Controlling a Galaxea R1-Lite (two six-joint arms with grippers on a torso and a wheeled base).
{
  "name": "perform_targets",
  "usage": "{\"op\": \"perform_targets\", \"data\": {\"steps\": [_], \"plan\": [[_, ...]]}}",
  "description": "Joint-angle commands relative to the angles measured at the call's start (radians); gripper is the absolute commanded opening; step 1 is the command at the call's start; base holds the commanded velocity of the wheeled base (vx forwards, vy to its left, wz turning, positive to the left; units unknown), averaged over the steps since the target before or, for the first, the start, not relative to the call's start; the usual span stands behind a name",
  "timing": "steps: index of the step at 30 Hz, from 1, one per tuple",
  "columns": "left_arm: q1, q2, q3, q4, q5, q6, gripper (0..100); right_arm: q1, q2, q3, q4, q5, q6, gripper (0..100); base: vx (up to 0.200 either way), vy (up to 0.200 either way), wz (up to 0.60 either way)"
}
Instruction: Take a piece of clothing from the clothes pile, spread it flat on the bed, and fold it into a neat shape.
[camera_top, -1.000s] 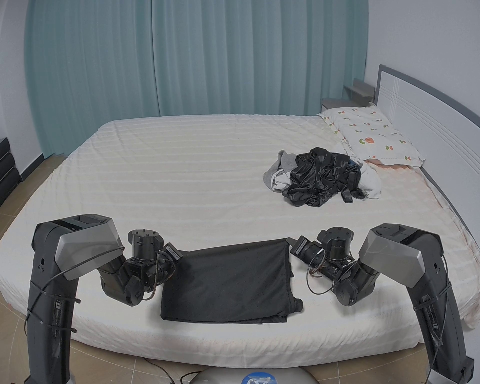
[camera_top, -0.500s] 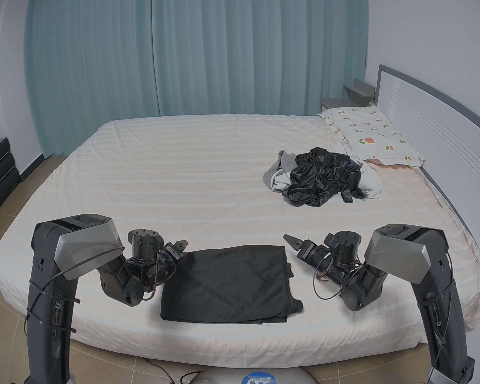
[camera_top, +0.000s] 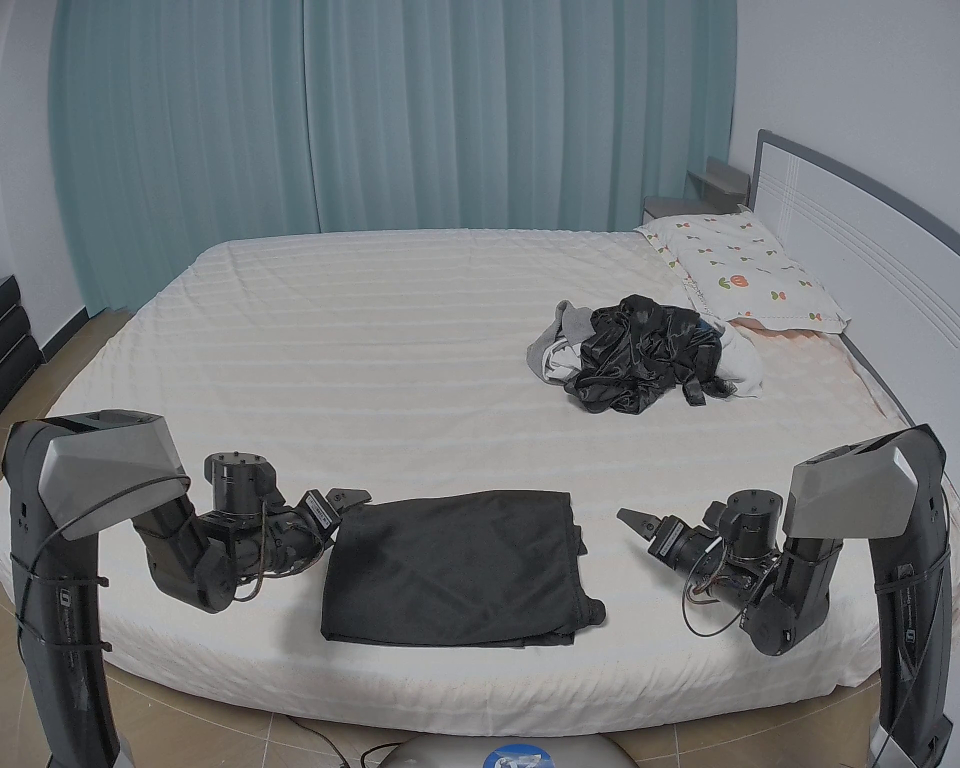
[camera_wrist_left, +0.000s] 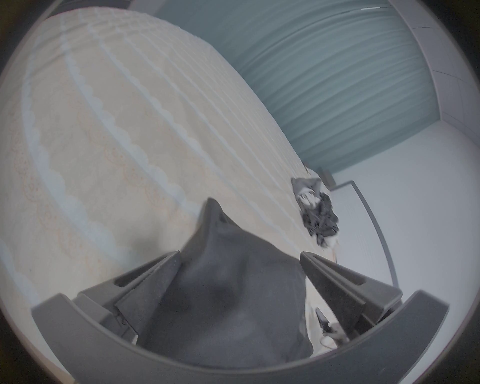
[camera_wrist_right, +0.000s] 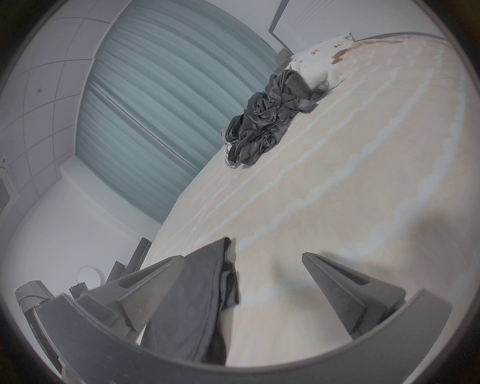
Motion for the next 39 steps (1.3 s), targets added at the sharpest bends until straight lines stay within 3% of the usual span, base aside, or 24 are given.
{"op": "perform_targets", "data": {"steps": [1, 10, 33, 34, 39], "plan": [[0.032, -0.033, 0.041, 0.017, -0.026, 0.13, 100, -0.004, 0.004, 0.056, -0.018, 0.005, 0.002, 100, 0.0, 0.0, 0.0], [0.018, -0.015, 0.049, 0.096, -0.026, 0.275, 100, -0.005, 0.033, 0.058, -0.018, 0.005, -0.001, 100, 0.0, 0.0, 0.0], [-0.026, 0.074, 0.006, 0.076, 0.034, 0.307, 100, 0.002, 0.026, 0.059, -0.018, 0.005, 0.001, 100, 0.0, 0.0, 0.0], [-0.026, 0.074, 0.008, 0.075, 0.034, 0.307, 0, 0.002, 0.026, 0.059, -0.018, 0.005, 0.001, 100, 0.0, 0.0, 0.0], [-0.018, 0.069, 0.021, 0.043, 0.037, 0.298, 0, 0.002, 0.027, 0.059, -0.018, 0.005, 0.001, 100, 0.0, 0.0, 0.0]]}}
